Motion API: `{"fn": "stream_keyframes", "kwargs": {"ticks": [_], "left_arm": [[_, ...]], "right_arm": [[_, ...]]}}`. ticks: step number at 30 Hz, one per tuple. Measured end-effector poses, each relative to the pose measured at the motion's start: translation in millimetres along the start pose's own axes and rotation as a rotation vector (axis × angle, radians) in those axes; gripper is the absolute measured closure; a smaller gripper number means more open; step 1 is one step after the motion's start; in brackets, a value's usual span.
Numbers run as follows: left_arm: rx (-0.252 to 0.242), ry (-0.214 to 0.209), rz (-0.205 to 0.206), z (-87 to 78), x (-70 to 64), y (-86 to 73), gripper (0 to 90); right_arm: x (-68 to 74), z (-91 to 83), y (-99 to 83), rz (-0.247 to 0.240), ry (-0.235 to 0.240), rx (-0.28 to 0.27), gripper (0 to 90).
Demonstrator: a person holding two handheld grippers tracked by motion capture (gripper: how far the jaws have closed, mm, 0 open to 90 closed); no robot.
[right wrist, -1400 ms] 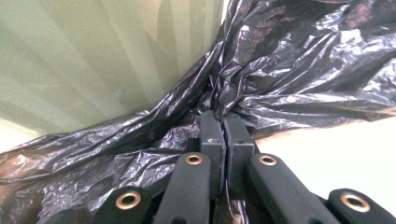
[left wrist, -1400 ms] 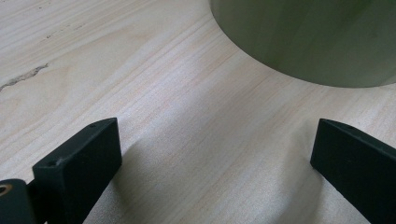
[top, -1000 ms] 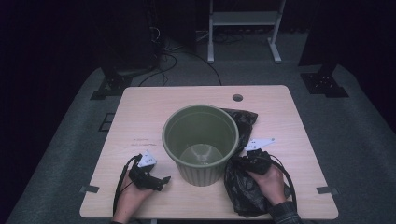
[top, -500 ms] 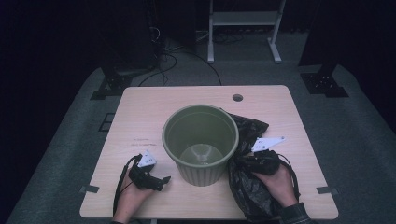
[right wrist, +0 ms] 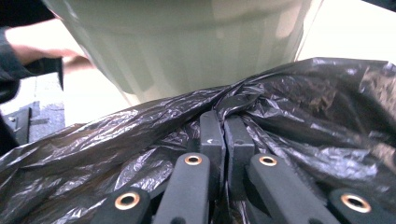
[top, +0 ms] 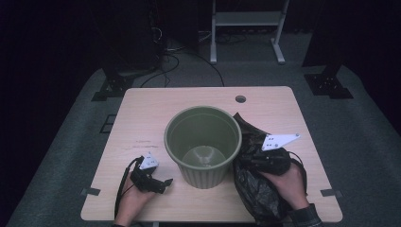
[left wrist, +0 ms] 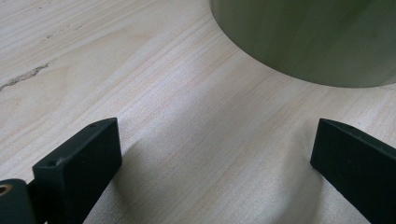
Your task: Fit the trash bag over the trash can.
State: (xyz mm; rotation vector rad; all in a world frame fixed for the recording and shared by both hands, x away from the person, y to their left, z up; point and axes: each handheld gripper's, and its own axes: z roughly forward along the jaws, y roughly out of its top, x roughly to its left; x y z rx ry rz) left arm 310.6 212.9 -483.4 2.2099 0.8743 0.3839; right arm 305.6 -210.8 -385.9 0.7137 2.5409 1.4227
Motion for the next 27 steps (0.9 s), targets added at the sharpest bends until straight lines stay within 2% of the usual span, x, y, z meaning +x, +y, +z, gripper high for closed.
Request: {"fn": "stream_keyframes", "kwargs": {"ticks": [3, 4, 8, 10, 12, 16, 17, 19, 20, 27], "left_arm": [[0.000, 0.000, 0.000, 0.0, 0.0, 0.0, 0.5], [0.000, 0.000, 0.000, 0.0, 0.0, 0.0, 0.5], [0.000, 0.000, 0.000, 0.0, 0.0, 0.0, 0.5], [0.000, 0.000, 0.000, 0.0, 0.0, 0.0, 0.5], [0.000, 0.000, 0.000, 0.0, 0.0, 0.0, 0.5], [-0.001, 0.000, 0.000, 0.1, 0.0, 0.0, 0.5], [-0.001, 0.000, 0.000, 0.0, 0.0, 0.0, 0.5], [-0.001, 0.000, 0.000, 0.0, 0.0, 0.0, 0.5], [0.000, 0.000, 0.000, 0.0, 0.0, 0.0, 0.5], [0.000, 0.000, 0.000, 0.0, 0.0, 0.0, 0.5]], "right_arm": [[0.7, -6.5, 3.8, -0.007, 0.015, -0.013, 88.5], [0.9, -14.7, 7.6, -0.007, 0.027, -0.032, 88.5], [0.2, -25.0, 12.1, -0.009, 0.042, -0.063, 88.5], [0.0, -36.0, 18.1, -0.013, 0.058, -0.090, 88.5], [0.0, -38.0, 19.6, -0.015, 0.064, -0.094, 88.5], [1.1, -48.1, 27.8, -0.033, 0.093, -0.114, 88.5], [1.9, -52.3, 31.9, -0.040, 0.119, -0.125, 88.5], [2.4, -53.4, 33.3, -0.039, 0.127, -0.128, 88.5], [3.7, -55.3, 37.8, -0.051, 0.150, -0.130, 88.5], [6.4, -54.2, 54.3, -0.071, 0.227, -0.148, 88.4]]}}
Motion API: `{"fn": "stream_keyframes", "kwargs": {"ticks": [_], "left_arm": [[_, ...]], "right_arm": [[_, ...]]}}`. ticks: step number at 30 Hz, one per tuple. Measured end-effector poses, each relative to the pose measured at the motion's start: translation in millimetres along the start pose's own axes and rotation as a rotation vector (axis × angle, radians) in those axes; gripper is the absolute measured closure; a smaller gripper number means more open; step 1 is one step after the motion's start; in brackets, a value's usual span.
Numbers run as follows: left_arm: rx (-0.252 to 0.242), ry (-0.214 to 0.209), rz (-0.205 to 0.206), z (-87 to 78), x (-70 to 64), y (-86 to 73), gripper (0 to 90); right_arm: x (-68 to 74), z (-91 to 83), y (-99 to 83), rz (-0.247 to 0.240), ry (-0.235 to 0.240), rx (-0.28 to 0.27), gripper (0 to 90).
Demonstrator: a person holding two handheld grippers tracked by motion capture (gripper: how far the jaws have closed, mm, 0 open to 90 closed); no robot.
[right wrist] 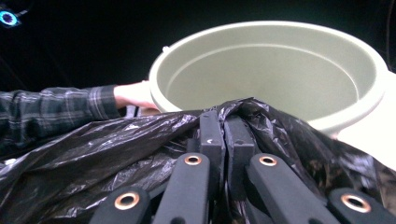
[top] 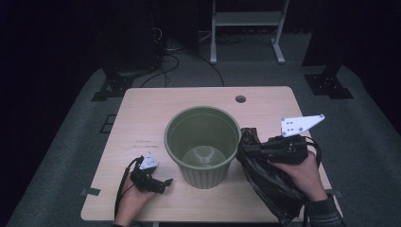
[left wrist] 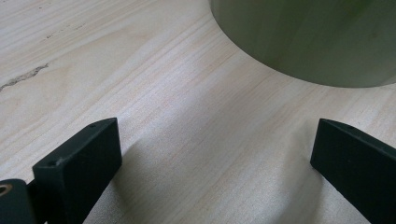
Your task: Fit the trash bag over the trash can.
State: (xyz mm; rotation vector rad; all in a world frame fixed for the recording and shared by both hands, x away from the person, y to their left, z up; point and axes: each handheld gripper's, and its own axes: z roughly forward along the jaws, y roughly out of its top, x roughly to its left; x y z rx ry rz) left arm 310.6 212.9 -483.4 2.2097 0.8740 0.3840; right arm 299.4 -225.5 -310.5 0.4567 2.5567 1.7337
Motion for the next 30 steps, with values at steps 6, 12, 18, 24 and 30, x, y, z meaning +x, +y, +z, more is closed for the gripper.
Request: {"fn": "stream_keyframes", "kwargs": {"ticks": [6, 12, 18, 24, 30], "left_arm": [[-0.002, 0.000, 0.000, 0.2, 0.0, -0.1, 0.5], [-0.002, 0.000, 0.000, 0.2, 0.0, -0.1, 0.5], [-0.002, 0.000, 0.000, 0.2, 0.0, -0.1, 0.5], [-0.002, 0.000, 0.000, 0.2, 0.0, -0.1, 0.5], [-0.002, 0.000, 0.000, 0.1, 0.0, -0.1, 0.5]], "right_arm": [[-0.6, 4.6, 13.0, -0.017, 0.039, -0.019, 88.4], [-3.4, 14.0, 26.4, -0.030, 0.106, -0.038, 88.3], [-8.3, 24.8, 40.2, -0.031, 0.158, -0.037, 88.2], [-9.3, 33.9, 52.2, -0.039, 0.177, -0.038, 88.2], [-11.6, 51.7, 70.1, -0.050, 0.226, -0.045, 88.1]]}}
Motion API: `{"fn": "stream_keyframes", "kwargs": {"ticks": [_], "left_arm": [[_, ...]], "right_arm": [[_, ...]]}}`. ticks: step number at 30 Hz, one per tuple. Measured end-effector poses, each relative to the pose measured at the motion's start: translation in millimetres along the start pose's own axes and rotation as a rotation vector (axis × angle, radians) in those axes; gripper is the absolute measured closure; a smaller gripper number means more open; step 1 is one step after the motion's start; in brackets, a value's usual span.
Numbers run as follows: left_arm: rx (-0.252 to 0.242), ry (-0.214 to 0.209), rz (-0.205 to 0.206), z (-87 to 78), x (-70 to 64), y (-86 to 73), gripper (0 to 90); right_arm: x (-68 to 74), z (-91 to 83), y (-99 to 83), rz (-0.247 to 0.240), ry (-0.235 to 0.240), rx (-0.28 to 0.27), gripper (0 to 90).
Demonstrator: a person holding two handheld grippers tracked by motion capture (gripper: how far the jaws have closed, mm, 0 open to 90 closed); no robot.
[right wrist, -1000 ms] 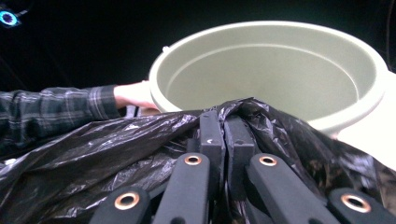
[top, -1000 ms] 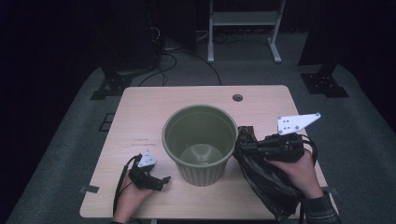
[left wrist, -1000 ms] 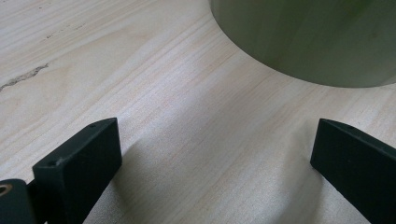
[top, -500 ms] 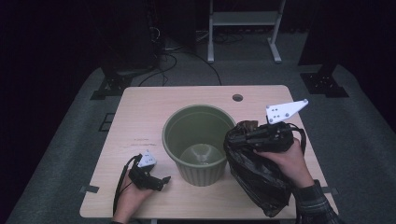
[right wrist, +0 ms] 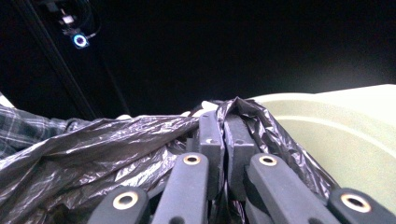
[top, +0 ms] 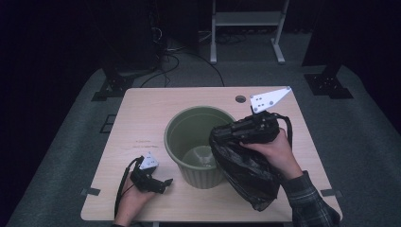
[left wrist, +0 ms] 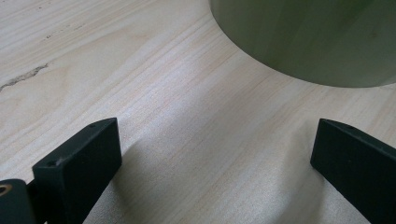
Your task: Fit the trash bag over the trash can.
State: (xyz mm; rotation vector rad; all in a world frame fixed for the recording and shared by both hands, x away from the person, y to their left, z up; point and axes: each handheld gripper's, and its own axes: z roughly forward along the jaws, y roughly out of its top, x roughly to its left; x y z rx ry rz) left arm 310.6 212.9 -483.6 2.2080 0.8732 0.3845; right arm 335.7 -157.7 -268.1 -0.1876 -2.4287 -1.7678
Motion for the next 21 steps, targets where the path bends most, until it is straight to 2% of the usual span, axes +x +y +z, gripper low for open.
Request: {"fn": "stream_keyframes", "kwargs": {"ticks": [6, 13, 15, 21], "left_arm": [[0.000, 0.000, 0.000, 0.0, 0.0, 0.0, 0.5], [-0.001, 0.000, 0.000, 0.1, -0.1, 0.0, 0.5], [-0.001, 0.001, 0.001, 0.0, 0.0, 0.0, 0.5], [-0.001, 0.001, 0.001, 0.1, -0.1, 0.0, 0.5]], "right_arm": [[-5.2, 14.9, 10.8, 0.001, 0.023, 0.005, 88.1], [-13.6, 44.3, 32.9, -0.009, 0.049, 0.024, 88.0], [-14.7, 47.3, 35.3, -0.008, 0.052, 0.026, 88.1], [-25.3, 78.7, 55.5, -0.014, 0.099, 0.024, 88.0]]}}
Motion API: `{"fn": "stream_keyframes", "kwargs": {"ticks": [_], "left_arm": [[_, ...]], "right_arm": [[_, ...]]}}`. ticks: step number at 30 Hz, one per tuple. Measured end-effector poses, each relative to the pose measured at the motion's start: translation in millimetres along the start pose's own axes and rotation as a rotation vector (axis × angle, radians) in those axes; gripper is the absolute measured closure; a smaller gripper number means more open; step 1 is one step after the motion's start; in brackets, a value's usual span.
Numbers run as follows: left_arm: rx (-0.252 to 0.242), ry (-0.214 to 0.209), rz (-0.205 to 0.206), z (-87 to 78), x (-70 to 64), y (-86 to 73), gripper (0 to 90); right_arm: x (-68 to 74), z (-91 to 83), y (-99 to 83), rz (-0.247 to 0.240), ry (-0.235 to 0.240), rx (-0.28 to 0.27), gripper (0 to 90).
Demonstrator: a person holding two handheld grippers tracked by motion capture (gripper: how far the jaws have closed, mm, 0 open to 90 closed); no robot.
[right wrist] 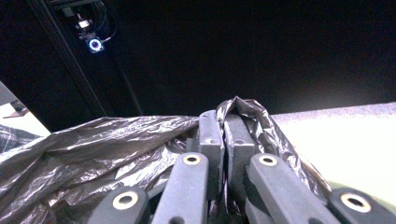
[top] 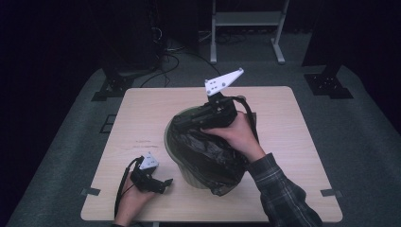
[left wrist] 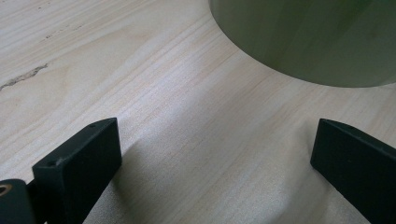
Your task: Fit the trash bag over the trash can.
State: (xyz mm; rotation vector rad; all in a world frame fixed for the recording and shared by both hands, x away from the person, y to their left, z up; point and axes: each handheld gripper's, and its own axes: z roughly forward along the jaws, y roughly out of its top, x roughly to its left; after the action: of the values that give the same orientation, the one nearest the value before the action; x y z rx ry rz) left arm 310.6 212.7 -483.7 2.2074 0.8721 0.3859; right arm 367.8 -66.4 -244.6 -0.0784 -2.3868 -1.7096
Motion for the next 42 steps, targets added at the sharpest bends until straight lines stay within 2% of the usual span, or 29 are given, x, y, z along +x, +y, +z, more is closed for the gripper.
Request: {"fn": "stream_keyframes", "kwargs": {"ticks": [12, 15, 20, 24, 25, 27, 29, 31, 34, 35, 42], "left_arm": [[0.001, -0.005, 0.004, -0.1, -0.2, 0.0, 0.5], [0.001, -0.007, 0.007, -0.1, -0.4, 0.0, 0.5], [0.002, -0.010, 0.009, -0.2, -0.3, 0.2, 0.5], [0.003, -0.011, 0.010, -0.2, -0.3, 0.2, 0.5], [0.003, -0.011, 0.010, -0.2, -0.2, 0.2, 0.5], [0.003, -0.012, 0.009, -0.2, -0.3, 0.2, 0.5], [0.003, -0.012, 0.009, -0.2, -0.3, 0.2, 0.5], [0.003, -0.012, 0.009, -0.2, -0.3, 0.2, 0.5], [0.003, -0.012, 0.011, -0.2, -0.2, 0.2, 0.5], [0.002, -0.010, 0.010, -0.1, -0.3, 0.2, 0.5], [0.002, -0.011, 0.010, -0.1, -0.2, 0.2, 0.5]], "right_arm": [[-26.6, 48.7, 28.2, -0.004, 0.059, 0.017, 87.8], [-31.1, 55.8, 33.8, -0.003, 0.056, 0.022, 87.9], [-27.6, 54.8, 32.0, -0.008, 0.041, 0.040, 87.8], [-18.0, 37.0, 23.3, -0.014, -0.010, 0.072, 87.8], [-18.0, 37.0, 23.3, -0.014, -0.010, 0.072, 87.8], [-11.7, 22.5, 18.1, -0.019, -0.053, 0.100, 87.8], [-10.6, 18.7, 16.8, -0.018, -0.060, 0.104, 87.8], [-7.6, 2.9, 9.0, -0.007, -0.085, 0.114, 87.8], [-6.8, -4.4, 3.4, 0.004, -0.096, 0.115, 87.8], [-6.2, -12.7, -4.3, 0.013, -0.113, 0.123, 87.8], [-8.0, -33.5, -30.3, 0.052, -0.159, 0.154, 87.4]]}}
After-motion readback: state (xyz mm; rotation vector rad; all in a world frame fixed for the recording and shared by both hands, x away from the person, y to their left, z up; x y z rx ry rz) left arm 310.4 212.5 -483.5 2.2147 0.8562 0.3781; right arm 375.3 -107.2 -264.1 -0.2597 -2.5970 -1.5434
